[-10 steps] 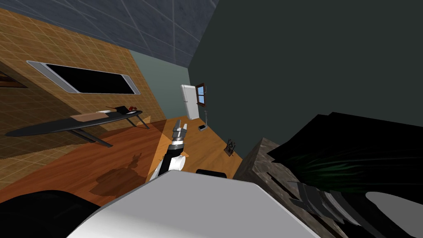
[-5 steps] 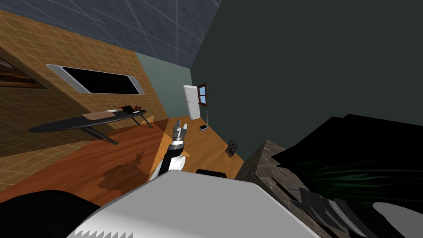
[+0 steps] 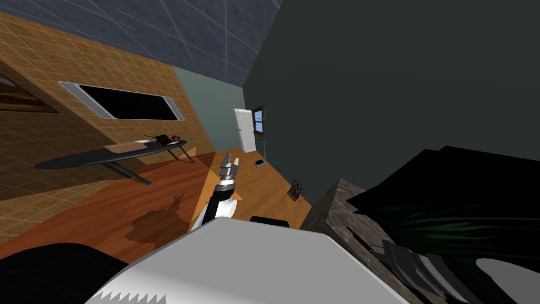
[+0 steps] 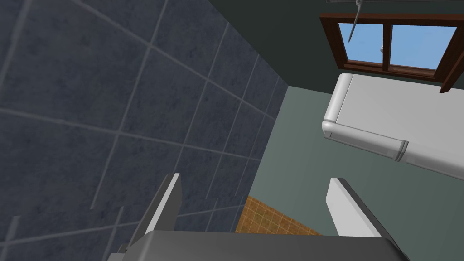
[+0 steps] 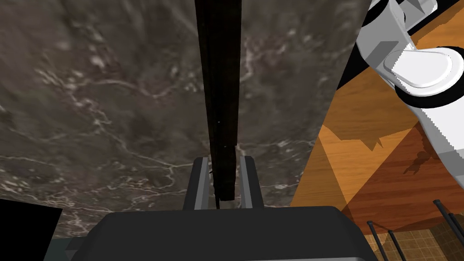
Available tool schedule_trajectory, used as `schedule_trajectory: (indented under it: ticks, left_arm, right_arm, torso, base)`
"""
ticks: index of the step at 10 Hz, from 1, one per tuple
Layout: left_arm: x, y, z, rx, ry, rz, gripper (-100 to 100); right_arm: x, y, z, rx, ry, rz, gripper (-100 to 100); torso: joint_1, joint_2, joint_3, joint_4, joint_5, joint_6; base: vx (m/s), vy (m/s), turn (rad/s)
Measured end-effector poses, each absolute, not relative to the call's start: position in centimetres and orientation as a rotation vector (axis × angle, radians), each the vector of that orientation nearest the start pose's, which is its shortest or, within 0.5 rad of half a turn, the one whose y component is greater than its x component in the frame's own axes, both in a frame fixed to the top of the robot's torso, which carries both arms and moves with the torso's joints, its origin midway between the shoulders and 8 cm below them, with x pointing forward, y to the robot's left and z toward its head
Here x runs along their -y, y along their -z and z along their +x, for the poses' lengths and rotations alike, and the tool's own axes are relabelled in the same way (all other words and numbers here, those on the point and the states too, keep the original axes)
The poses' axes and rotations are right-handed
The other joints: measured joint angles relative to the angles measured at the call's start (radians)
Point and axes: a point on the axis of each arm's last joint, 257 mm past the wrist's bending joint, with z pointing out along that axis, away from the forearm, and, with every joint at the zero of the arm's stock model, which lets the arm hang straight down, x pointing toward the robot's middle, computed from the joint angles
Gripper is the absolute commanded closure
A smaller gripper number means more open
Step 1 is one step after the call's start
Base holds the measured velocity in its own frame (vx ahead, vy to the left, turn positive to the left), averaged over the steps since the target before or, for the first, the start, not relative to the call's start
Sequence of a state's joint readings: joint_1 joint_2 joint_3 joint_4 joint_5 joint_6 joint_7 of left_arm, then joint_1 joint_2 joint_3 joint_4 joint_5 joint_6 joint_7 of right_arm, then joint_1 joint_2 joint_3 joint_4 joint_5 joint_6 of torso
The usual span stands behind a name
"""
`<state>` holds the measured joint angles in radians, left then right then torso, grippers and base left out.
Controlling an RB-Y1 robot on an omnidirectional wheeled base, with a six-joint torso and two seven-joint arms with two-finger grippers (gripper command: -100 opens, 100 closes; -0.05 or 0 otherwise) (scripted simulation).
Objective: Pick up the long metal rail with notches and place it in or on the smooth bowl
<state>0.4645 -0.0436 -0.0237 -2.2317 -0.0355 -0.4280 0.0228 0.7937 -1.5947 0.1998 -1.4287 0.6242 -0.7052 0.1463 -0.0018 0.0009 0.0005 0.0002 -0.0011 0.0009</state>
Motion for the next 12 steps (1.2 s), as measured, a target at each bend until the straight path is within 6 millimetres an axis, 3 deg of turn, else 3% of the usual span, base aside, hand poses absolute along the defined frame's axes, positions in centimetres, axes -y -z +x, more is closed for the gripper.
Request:
schedule_trajectory:
  ticks: [2,3,4,12]
  left_arm:
    - [-27.1,-0.1,36.9,-0.651,1.317,-0.751,0]
    - [-27.1,-0.1,36.9,-0.651,1.317,-0.751,0]
    - [-27.1,-0.1,36.9,-0.651,1.317,-0.751,0]
    - [-27.1,-0.1,36.9,-0.651,1.317,-0.751,0]
  right_arm:
    - [54.8,33.3,15.3,-2.646,-0.243,-0.932,100]
    - [54.8,33.2,15.3,-2.646,-0.245,-0.932,0]
    - [54.8,33.2,15.3,-2.646,-0.245,-0.932,100]
    - [57.2,30.1,16.6,-2.704,-0.213,-0.998,100]
  torso:
    - [-0.001,0.003,0.002,0.001,0.000,0.001]
    - [-0.001,0.002,0.001,0.000,0.000,0.001]
    - [0.000,0.001,0.001,0.000,0.000,0.000]
    - [-0.021,0.013,0.009,0.004,0.010,0.007]
  base:
    - [-0.034,-0.014,-0.091]
    - [0.000,0.000,0.000]
    - [-0.055,-0.040,-0.029]
    - [-0.099,-0.096,-0.020]
